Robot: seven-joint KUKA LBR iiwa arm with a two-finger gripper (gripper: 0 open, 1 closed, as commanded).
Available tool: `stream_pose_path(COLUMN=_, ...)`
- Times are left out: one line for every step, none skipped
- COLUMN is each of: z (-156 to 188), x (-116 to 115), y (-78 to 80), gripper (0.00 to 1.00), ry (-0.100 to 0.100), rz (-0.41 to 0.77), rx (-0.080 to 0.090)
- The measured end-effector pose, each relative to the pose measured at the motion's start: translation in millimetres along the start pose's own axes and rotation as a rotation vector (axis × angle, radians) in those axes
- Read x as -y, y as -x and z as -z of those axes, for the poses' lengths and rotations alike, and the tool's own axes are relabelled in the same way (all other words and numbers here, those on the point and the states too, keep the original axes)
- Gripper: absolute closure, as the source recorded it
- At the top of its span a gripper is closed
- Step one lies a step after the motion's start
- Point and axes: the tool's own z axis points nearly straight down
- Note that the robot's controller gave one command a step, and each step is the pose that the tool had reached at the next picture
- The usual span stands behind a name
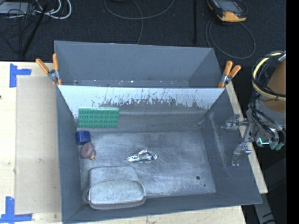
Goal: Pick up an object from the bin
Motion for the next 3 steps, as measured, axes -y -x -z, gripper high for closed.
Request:
stream_pose_path(z=-108, x=-72, y=0.8, gripper=0.0, ry=0.002, rz=0.183, rx=0.001)
stream_pose_path(z=-82, x=-140, y=37.3, gripper=0.0, ry=-0.001, rz=0.359, rx=0.011)
stream_pose_path(z=-147, x=-199, y=35.4, gripper=0.0, ry=-0.001, rz=0.401, rx=0.008)
